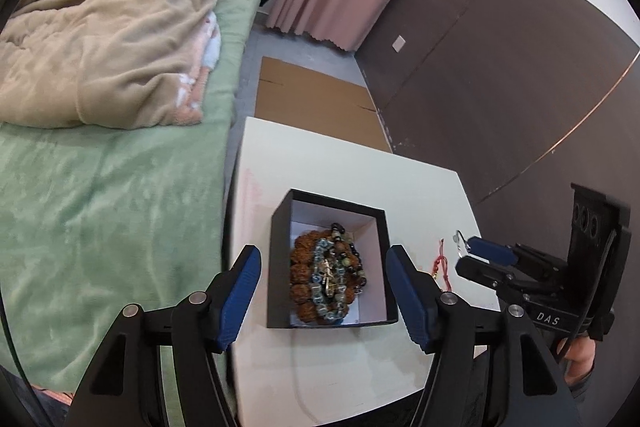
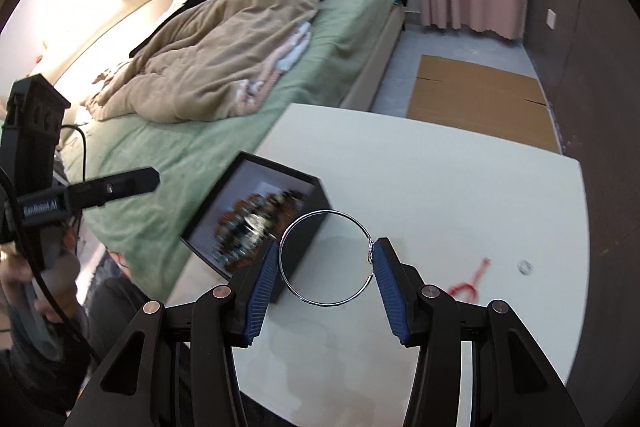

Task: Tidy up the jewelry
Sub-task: 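Lower the silver hoop into the black box and open the right tool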

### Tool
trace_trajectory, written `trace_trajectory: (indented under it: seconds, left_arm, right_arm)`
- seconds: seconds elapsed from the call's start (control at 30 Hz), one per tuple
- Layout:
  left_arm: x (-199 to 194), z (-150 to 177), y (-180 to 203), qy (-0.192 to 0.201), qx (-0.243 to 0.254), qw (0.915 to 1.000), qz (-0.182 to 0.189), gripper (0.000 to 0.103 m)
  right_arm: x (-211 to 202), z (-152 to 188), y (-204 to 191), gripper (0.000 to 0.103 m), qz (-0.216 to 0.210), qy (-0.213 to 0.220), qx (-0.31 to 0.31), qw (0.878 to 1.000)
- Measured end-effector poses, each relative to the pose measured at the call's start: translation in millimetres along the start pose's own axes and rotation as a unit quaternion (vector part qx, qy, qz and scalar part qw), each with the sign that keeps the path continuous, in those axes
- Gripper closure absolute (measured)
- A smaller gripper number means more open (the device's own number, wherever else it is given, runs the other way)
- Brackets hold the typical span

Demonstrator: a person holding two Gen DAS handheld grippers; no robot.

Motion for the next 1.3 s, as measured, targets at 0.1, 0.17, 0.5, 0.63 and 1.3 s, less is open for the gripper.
trace_trajectory:
  seconds: [0.1,0.17,0.5,0.63,1.3]
  left_arm:
    - [-4.8,-1.5,-5.0,0.005,0.001,1.0,-0.001,0.024]
    - [-9.6,-2.4,-9.1,0.012,-0.002,0.9999,-0.002,0.017]
    - [-26.9,-7.7,-27.8,0.026,-0.02,0.9995,-0.004,0.01]
    - [-32.5,-8.6,-31.4,0.029,-0.025,0.9993,-0.007,0.01]
    - [0.8,8.2,41.2,-0.004,0.039,0.999,0.019,0.01]
  right_arm:
    - [5.8,-9.3,-12.4,0.053,-0.011,0.001,-0.002,1.0]
    - [11.7,-16.2,-20.8,0.053,-0.017,0.0,-0.003,1.0]
    - [31.4,-39.2,-46.0,0.053,-0.03,0.002,-0.002,1.0]
    - [39.6,-38.9,-42.1,0.039,-0.039,-0.01,0.024,0.999]
    - [-37.1,37.2,40.0,0.011,0.012,0.051,0.161,0.986]
Point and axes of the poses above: each gripper's, at about its wrist camera, not at the fingertips, and x roughly the way its jaws point, y to its right, z to its underside, the point moved 2 cm from there along x, roughly the way its jaws point, and after that the axes turned 7 degrees about -x, right-handed, at the moved point
